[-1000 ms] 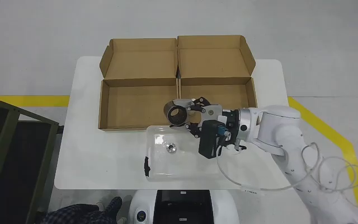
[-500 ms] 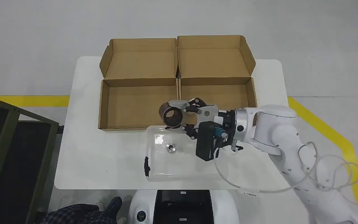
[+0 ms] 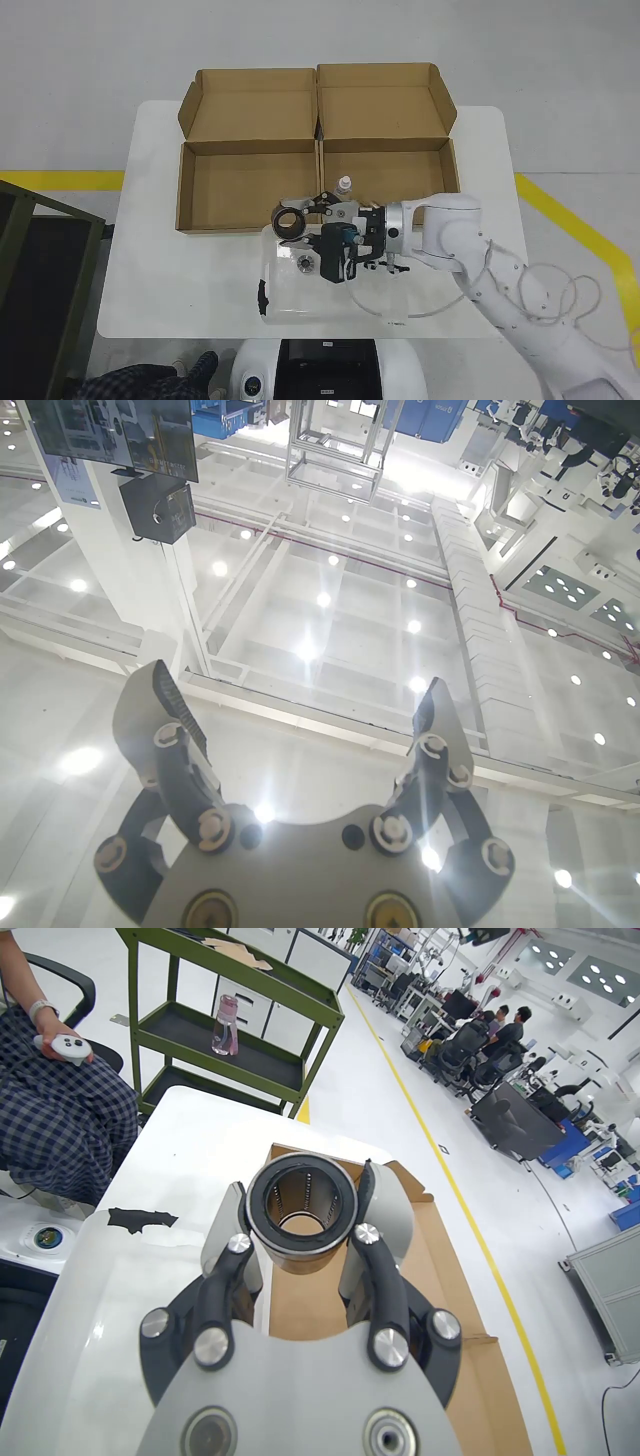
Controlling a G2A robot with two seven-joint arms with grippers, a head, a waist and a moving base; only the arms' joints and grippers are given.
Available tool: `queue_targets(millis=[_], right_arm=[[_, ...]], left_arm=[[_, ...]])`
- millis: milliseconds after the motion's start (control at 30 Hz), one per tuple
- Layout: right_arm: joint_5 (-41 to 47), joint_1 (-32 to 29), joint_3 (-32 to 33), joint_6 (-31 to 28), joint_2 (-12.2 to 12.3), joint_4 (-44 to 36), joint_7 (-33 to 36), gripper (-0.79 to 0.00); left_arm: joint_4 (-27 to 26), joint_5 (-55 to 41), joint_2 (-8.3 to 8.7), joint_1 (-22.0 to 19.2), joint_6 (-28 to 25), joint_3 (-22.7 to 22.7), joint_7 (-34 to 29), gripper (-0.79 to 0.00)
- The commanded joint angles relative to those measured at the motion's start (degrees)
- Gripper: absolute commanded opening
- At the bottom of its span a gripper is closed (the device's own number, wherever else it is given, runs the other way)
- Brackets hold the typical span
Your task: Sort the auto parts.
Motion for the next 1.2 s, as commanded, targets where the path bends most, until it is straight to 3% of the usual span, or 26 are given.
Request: queue_targets(millis=[0,467,1167], right_arm=[[-0.2,0.6,-1.5,0.3,-0.4,2.2,-0.2,-0.785],[2.2,6.1,-7.4,4.5,-3.9,16.4,1.1,-0.785],[3.9,12.0,-11.6,5.0,-8.1,28.3,4.0,-0.785]], left_arm=[[0.0,0.0,0.0,0.0,0.0,0.0,0.0,0.0],[0.0,0.0,0.0,0.0,0.0,0.0,0.0,0.0],[0.0,0.0,0.0,0.0,0.0,0.0,0.0,0.0]])
